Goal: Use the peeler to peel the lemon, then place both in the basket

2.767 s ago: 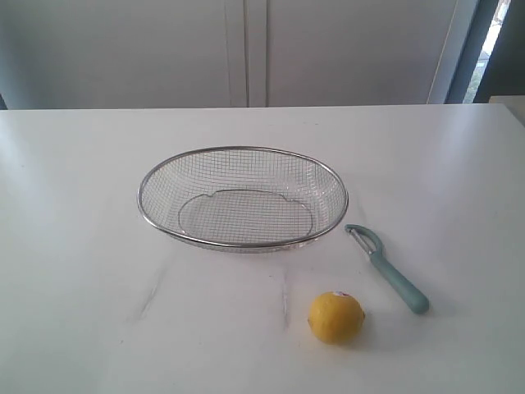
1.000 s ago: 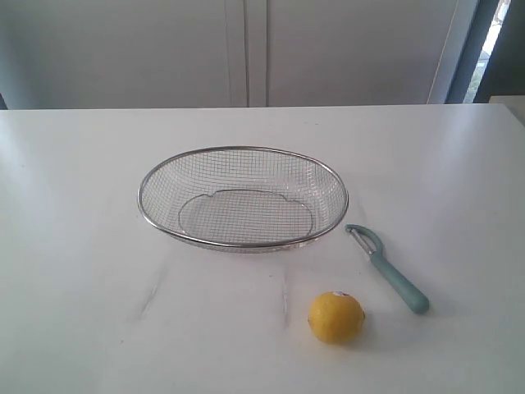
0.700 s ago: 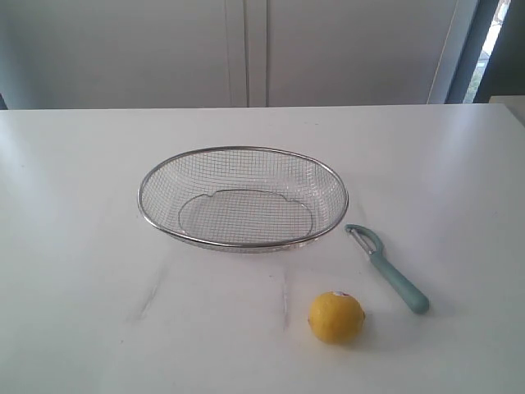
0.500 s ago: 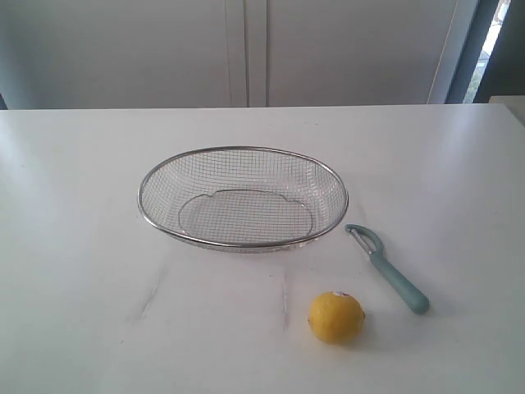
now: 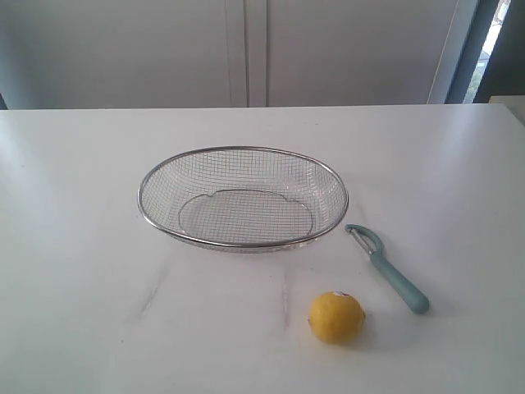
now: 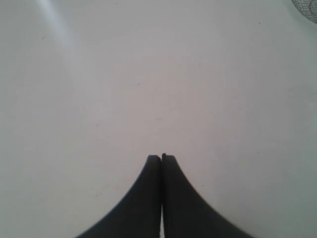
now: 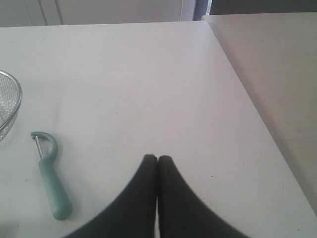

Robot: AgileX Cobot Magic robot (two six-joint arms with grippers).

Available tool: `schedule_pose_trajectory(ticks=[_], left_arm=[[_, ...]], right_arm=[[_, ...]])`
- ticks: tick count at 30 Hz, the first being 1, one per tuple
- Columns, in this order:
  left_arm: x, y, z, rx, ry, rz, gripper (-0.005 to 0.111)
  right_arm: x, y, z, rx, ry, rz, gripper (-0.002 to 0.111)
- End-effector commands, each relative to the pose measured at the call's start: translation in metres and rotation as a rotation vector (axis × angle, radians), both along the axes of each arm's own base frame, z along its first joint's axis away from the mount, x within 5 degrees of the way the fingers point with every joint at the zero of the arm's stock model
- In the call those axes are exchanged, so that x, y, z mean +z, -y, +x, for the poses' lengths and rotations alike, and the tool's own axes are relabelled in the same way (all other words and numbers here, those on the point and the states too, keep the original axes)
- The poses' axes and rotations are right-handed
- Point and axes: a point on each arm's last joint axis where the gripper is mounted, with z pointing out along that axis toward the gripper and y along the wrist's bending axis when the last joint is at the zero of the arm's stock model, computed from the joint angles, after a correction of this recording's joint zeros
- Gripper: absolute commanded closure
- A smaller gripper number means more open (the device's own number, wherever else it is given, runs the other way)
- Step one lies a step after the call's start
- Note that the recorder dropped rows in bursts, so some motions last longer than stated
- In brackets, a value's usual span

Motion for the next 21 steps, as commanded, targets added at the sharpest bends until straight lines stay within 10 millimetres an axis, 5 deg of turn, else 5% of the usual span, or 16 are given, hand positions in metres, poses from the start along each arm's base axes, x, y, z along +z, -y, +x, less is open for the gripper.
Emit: schedule_pose_trajectory(ticks=[1,21], left_arm=[[-0.003,0.000,0.000,0.002,-0.007,-0.009,0.107],[-0.003,0.000,0.000,0.002,-0.007,-0.009,0.107]], right_arm=[[0.004,0.000,0.001,0.000,0.019,0.003,0.108],[0.029,0.004,0.030,0.000,-0.041,0.011,0.108]])
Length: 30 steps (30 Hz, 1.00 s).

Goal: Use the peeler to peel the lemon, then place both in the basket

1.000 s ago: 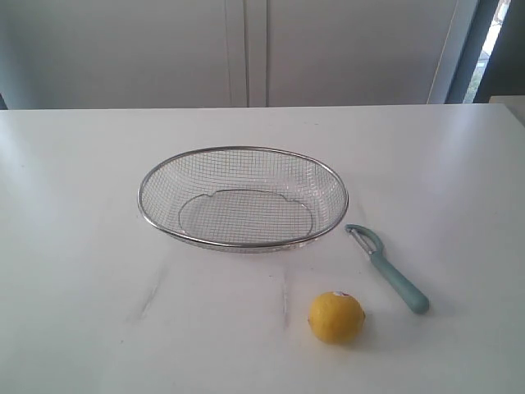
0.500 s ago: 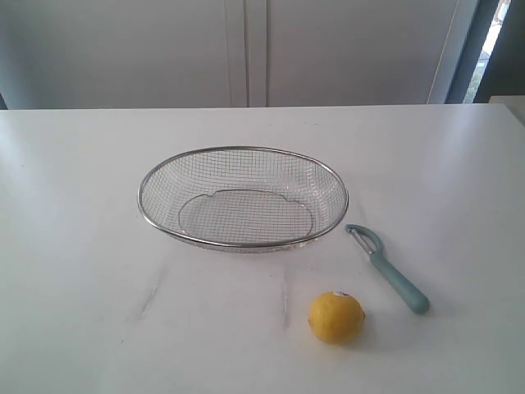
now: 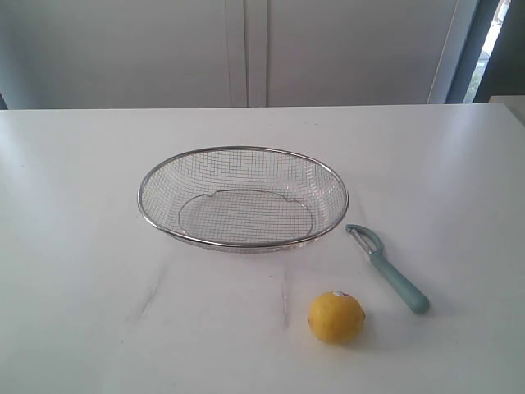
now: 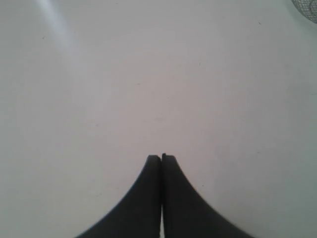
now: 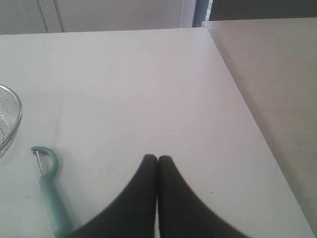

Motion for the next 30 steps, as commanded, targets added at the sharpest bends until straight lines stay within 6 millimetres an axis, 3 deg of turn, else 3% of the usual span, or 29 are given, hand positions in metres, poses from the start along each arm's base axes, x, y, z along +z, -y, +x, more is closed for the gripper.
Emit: schedule_pose_trajectory(ticks=[1,30], left_arm=[[-0.003,0.000,0.000,0.002,-0.007,-0.009,0.107],[-0.003,0.000,0.000,0.002,-0.007,-0.009,0.107]], right_arm=[[0.006,0.001,0.011,0.000,-0.033,0.009,0.108],[-0.029,0.009,0.079,-0.001,-0.398,0.067,0.108]])
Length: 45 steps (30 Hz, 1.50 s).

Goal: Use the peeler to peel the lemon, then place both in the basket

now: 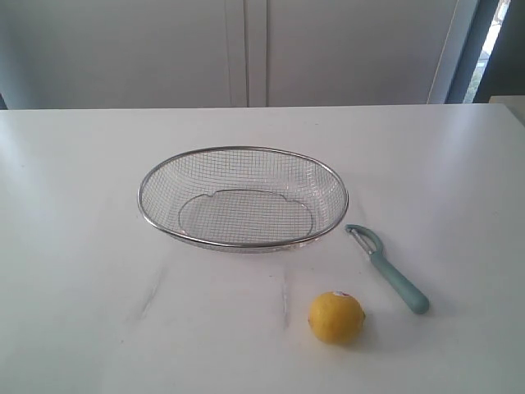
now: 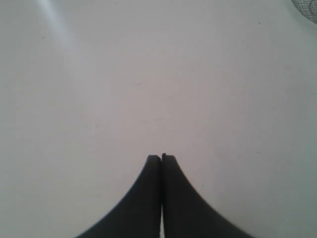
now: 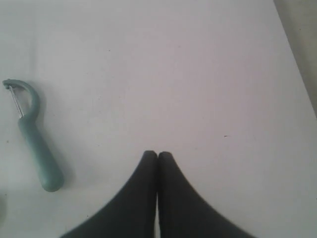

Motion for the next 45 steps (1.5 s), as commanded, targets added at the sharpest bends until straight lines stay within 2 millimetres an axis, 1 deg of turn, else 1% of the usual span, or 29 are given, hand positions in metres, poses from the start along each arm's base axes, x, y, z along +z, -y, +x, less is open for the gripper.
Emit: schedule_pose_trajectory(ticks=[1,6,13,22,30,36,38,41,45], left_arm=[[-0.003,0.000,0.000,0.002,-0.007,-0.009,0.107],[-0.003,0.000,0.000,0.002,-0.007,-0.009,0.107],[-0.003,0.000,0.000,0.002,-0.007,-0.009,0.107],[-0.003,0.000,0.000,0.002,-0.007,-0.009,0.107],[-0.003,0.000,0.000,0.002,-0.007,-0.009,0.107],[-0.003,0.000,0.000,0.002,-0.007,-0.009,0.107],[-0.003,0.000,0.000,0.002,-0.007,-0.009,0.107],[-0.003,0.000,0.000,0.002,-0.007,-0.009,0.107],[-0.003,0.000,0.000,0.002,-0.007,-0.009,0.107]], right_arm=[[0.000,0.000,0.009,-0.003,-0.044,0.014,0.108],[-0.005,0.002,0.019,-0.002,-0.107,0.022,0.108],[-0.010,0.003,0.026,-0.001,-0.163,0.028,0.108],[-0.026,0.002,0.035,0.005,-0.310,0.061,0.108],[-0.044,0.000,0.045,0.023,-0.394,0.107,0.108],[-0.050,-0.002,0.051,0.035,-0.429,0.135,0.108],[-0.052,-0.004,0.052,0.067,-0.430,0.147,0.108],[-0.055,-0.013,0.057,0.149,-0.420,0.221,0.108],[-0.060,-0.017,0.061,0.183,-0.419,0.267,0.108]])
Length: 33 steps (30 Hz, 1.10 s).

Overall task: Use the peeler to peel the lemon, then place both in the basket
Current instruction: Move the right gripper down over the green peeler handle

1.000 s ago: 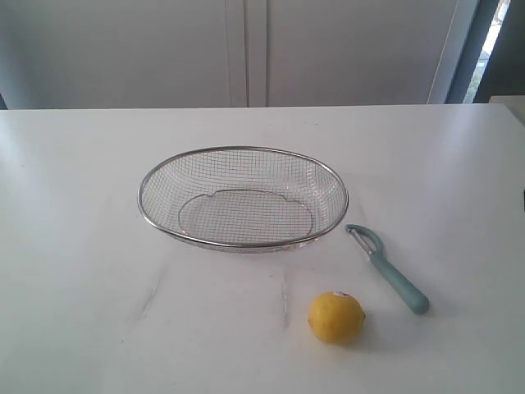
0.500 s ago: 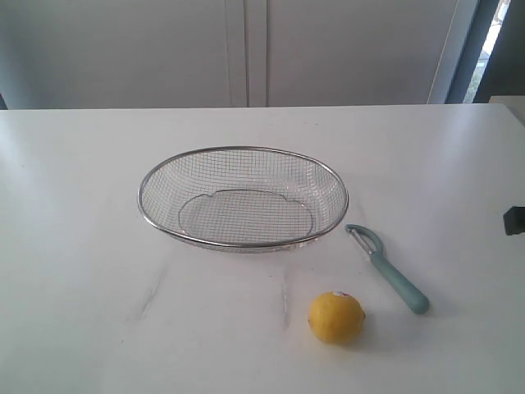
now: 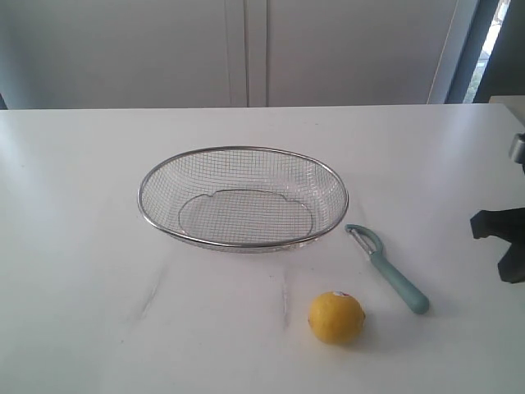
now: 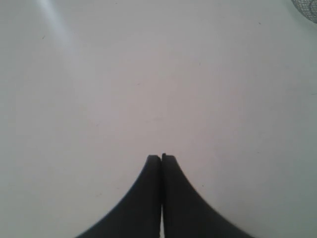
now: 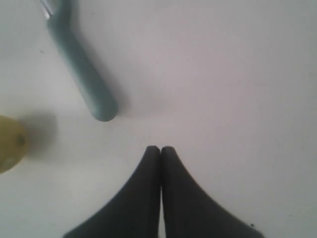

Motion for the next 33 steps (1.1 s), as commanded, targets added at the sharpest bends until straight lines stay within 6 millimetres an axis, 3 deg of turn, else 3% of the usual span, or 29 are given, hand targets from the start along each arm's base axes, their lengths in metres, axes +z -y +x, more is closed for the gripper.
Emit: schedule_pose_trajectory(ticks=[1,8,22,33], left_arm=[[-0.003,0.000,0.000,0.002,-0.007,-0.009,0.107],[-0.003,0.000,0.000,0.002,-0.007,-0.009,0.107],[-0.003,0.000,0.000,0.002,-0.007,-0.009,0.107],[-0.003,0.000,0.000,0.002,-0.007,-0.009,0.107]], right_arm=[[-0.003,-0.006,0.008,0.045,0.021,0.060,0.108],[-0.010,-0.038,0.013,0.215,0.044,0.028,0.108],[-0.014,-0.072,0.021,0.427,0.100,-0.091,0.108],[-0.028,-0.079,0.047,0.468,0.061,-0.122,0.106]])
